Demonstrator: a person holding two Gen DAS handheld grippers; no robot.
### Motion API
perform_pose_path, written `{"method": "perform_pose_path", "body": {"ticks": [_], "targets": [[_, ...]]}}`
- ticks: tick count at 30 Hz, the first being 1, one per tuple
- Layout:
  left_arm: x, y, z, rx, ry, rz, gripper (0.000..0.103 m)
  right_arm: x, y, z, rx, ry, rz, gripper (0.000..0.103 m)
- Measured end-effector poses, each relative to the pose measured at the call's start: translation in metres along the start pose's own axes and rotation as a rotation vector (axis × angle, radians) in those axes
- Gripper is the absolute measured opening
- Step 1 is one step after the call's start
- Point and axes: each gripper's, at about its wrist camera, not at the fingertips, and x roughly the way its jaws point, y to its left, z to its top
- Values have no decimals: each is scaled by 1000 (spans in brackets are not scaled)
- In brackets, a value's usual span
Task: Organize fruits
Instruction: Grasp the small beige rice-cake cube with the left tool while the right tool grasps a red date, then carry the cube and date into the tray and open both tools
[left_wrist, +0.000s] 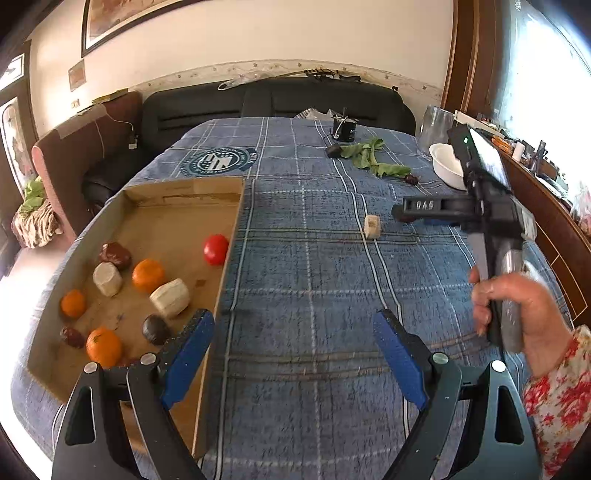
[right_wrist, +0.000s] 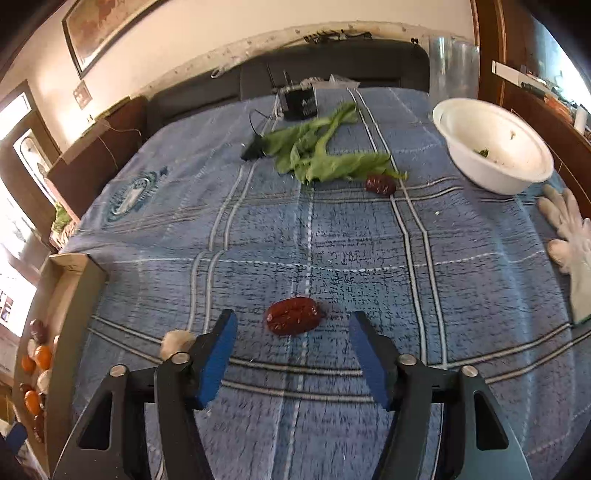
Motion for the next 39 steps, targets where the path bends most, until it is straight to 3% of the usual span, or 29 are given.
{"method": "perform_pose_path", "body": {"ticks": [1, 3, 11, 17, 19, 22, 24, 27, 39], "targets": [[4, -1, 4, 2, 3, 0, 88, 0, 0, -1, -11, -13, -12, 53], [15, -5, 12, 8, 4, -8, 88, -1, 2, -3, -31, -18, -19, 36], [70, -40, 50, 54, 24, -51, 87, -32, -23, -13, 41, -49, 43, 36], [127, -62, 72, 34, 90, -105, 86, -56, -37, -28, 91, -87, 107, 36], [135, -67, 73, 44, 83, -116, 81, -56, -38, -27, 99, -90, 124, 36], [139, -69, 72, 68, 69, -141, 61, -53, -35, -29, 92, -85, 133, 36], [146, -70, 70, 73, 95, -170, 31, -50, -32, -30, 79, -76, 134, 36], [145, -66, 69, 58, 92, -209, 15, -47, -27, -32, 60, -70, 126, 36], [138, -48, 64, -19, 80, -219, 15, -46, -7, -40, -7, -90, 78, 36]]}}
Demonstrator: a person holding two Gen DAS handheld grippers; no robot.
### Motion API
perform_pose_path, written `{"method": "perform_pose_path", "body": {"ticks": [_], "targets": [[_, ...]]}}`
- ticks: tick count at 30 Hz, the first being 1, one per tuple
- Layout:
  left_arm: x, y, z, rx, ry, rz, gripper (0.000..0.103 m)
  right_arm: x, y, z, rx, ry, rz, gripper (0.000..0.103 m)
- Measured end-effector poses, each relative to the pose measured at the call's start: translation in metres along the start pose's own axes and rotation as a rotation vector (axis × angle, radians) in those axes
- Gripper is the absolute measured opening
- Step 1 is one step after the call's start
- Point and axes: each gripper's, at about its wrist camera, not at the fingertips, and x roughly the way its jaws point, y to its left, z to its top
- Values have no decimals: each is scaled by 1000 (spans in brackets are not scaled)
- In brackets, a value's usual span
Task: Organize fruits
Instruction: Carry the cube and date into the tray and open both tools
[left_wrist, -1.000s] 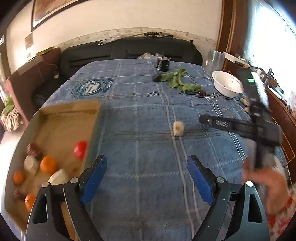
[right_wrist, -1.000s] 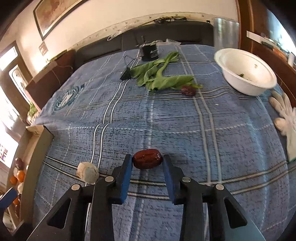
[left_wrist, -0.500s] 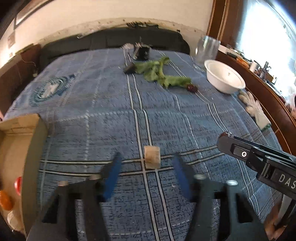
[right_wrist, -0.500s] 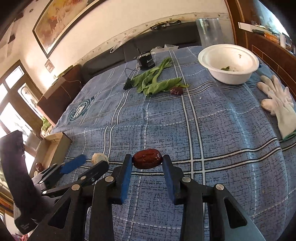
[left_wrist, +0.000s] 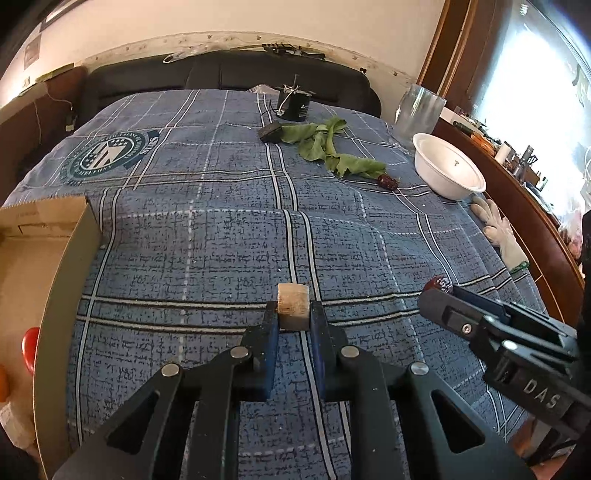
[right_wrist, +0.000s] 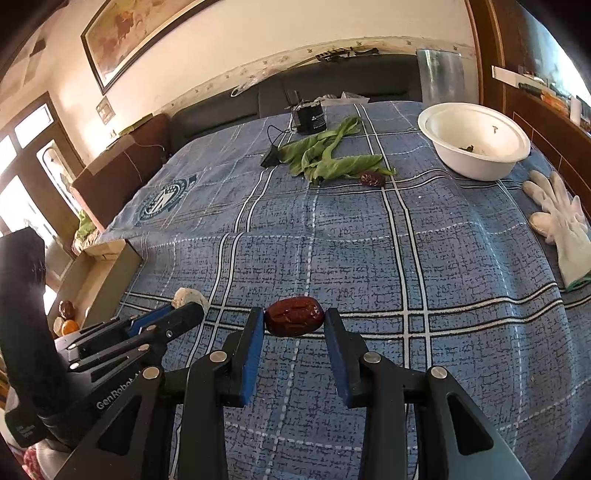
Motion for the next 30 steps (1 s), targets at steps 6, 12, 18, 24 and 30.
{"method": "perform_pose_path", "body": {"ticks": [6, 12, 18, 24, 30], "targets": [[-17, 7, 1, -52, -26, -25, 15, -5, 10, -2, -12, -27, 9, 36], [-88, 58, -2, -160, -100, -74, 15, -22, 49, -7, -71, -50, 49, 36], [-130, 124, -9, -155, -99, 157, 16, -26, 125, -8, -162, -31, 179, 37], [-120, 182, 2, -160, -21, 313, 16, 2, 208, -7, -279, 29, 236, 37], [-94, 224, 15, -228, 68, 301, 16, 52, 270, -12, -391, 95, 221, 38]]}}
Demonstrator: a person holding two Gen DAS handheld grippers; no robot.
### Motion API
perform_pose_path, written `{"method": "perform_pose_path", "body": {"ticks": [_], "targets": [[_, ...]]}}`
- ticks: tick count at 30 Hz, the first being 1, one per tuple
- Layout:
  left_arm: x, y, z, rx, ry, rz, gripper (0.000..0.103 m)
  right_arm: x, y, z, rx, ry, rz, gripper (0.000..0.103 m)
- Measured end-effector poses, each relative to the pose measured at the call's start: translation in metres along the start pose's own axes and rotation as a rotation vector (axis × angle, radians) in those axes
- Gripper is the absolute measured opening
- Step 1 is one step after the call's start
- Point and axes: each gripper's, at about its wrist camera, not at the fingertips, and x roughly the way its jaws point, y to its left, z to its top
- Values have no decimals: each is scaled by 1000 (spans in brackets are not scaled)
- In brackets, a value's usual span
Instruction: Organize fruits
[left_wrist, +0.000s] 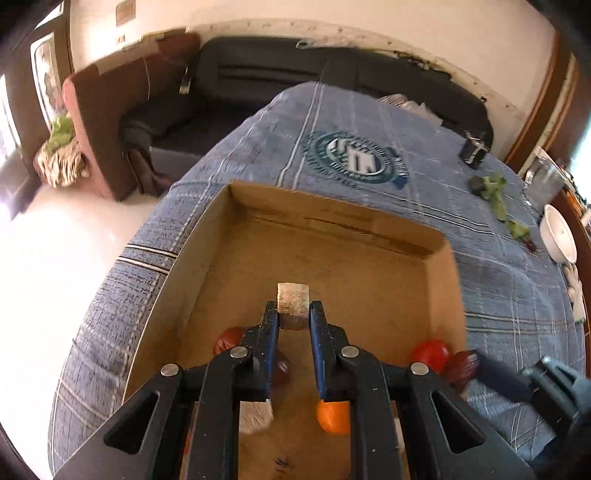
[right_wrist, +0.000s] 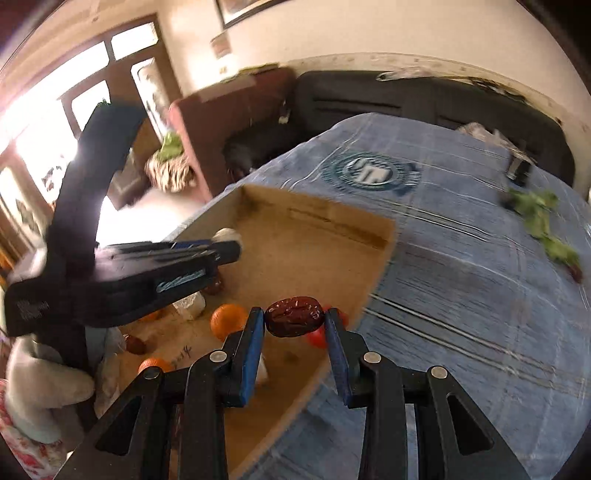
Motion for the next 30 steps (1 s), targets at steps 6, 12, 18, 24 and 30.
{"method": "perform_pose_path", "body": {"ticks": [6, 12, 18, 24, 30], "targets": [[18, 20, 9, -73, 48, -38, 16, 37, 5, 7, -11, 53, 13, 38], [18, 24, 8, -106, 34, -97, 47, 39, 2, 4, 7, 39, 22, 45], [-17, 22, 0, -114, -31, -119, 48, -1, -3, -4, 33, -13, 22, 62], [-98, -4, -41, -88, -256, -61, 78, -77, -26, -45, 141, -111, -14, 76], [-161, -48, -99, -56, -485, 89, 98, -126, -45, -90, 256, -198, -84, 80]]}}
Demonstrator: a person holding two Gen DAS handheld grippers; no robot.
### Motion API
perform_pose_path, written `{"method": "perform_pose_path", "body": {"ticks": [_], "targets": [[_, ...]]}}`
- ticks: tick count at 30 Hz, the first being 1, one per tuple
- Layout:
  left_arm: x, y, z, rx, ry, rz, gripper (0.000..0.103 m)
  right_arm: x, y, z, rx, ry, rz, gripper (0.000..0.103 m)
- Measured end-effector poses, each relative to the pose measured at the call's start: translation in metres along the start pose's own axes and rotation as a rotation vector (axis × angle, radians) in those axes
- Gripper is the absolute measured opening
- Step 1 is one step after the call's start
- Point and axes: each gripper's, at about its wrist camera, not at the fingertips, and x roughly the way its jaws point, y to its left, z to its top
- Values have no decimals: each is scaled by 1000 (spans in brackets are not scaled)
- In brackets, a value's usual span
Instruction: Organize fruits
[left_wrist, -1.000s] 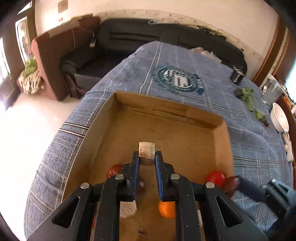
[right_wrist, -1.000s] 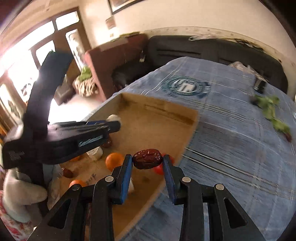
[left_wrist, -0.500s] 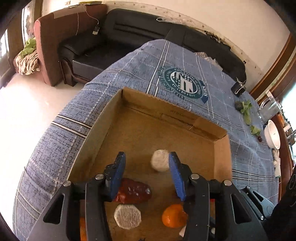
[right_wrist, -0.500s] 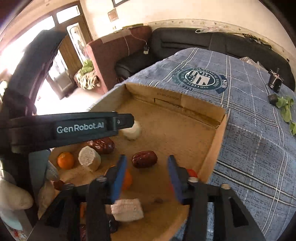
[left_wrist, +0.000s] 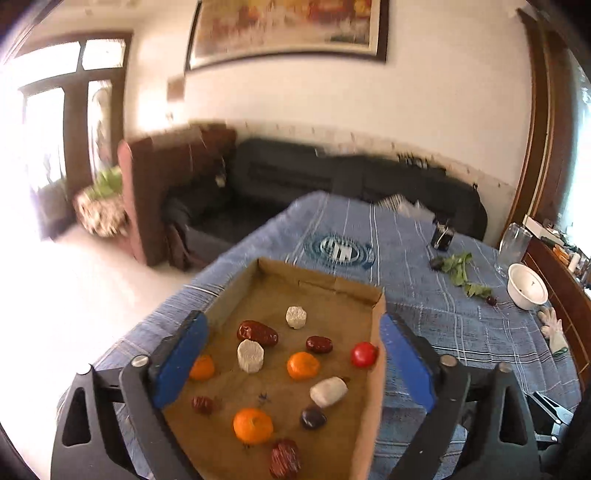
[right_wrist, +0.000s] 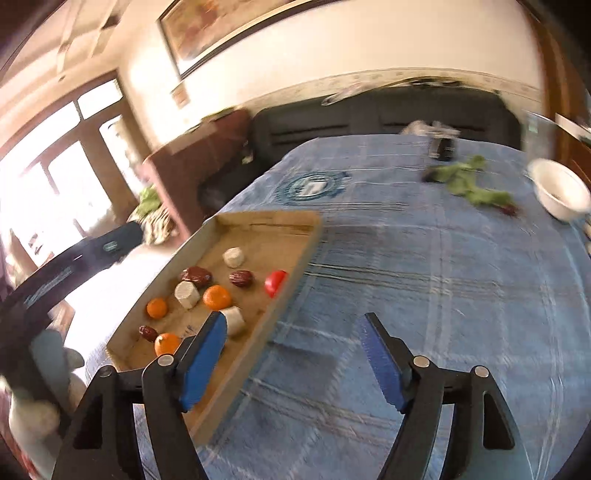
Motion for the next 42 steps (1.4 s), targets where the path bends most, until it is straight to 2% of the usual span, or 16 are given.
{"method": "perform_pose_path", "body": {"ticks": [4, 7, 10, 15, 20, 33, 42], "targets": [[-42, -16, -16, 4, -100, 46, 102, -24, -11, -21, 31, -50, -53, 82], [-65, -20, -32, -22, -167, 107, 103, -30, -14, -32, 31, -55, -61, 83], [-75, -31, -41, 28, -195, 176, 103, -33, -13, -39, 17, -50, -60, 83], [-71, -32, -48, 34, -97, 102, 103, -35, -9, -44, 3, -45, -54, 86], [-61, -31, -54, 29, -23, 75, 103, -37, -7, -49, -8, -49, -64, 90], [-44, -22, -66, 5, 67, 32, 103, -25, -5, -52, -17, -12, -87, 93], [-36, -19, -72, 8, 102, 10, 103, -19, 2, -54, -47, 10, -107, 94]]}}
